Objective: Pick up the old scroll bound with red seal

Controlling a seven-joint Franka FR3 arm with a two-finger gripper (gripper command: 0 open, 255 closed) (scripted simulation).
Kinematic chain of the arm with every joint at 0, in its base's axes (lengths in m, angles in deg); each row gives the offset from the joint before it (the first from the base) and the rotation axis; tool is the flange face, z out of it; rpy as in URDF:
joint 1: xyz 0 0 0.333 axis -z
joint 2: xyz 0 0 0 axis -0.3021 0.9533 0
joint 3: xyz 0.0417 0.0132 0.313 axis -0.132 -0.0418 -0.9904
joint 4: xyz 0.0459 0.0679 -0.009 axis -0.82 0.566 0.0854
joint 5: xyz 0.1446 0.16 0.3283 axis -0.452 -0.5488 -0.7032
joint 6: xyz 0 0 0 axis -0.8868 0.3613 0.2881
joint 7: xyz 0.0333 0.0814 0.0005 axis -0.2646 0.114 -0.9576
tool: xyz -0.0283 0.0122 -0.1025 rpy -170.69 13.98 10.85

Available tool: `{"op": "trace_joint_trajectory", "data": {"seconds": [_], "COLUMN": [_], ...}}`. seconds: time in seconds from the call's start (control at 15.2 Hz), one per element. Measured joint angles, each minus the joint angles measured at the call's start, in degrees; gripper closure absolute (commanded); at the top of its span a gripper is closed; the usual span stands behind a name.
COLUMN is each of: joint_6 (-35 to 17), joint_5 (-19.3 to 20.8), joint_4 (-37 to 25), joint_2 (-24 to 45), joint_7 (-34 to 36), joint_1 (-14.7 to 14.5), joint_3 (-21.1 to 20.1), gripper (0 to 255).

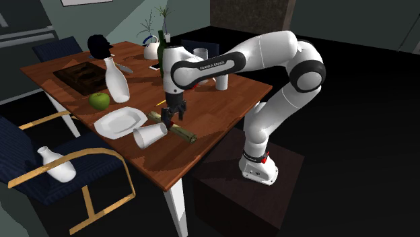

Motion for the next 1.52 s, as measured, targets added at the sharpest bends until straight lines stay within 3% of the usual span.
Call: {"op": "trace_joint_trajectory", "data": {"seconds": [0.26, 0.33, 0.99, 1.52], "joint_6": [-2.9, -3.2, -3.6, 1.7], "joint_5": [-0.5, -0.6, -0.7, 0.3], "joint_4": [2.3, 2.6, 2.8, -1.6], "joint_2": [0.7, 0.7, 0.8, -0.2], "joint_7": [-0.6, -0.6, -0.6, 0.4], "joint_1": [-0.1, -0.2, -0.2, 0.1], "joint_3": [-0.4, -0.5, -0.6, 0.2], "gripper": [0, 255, 255, 255]}}
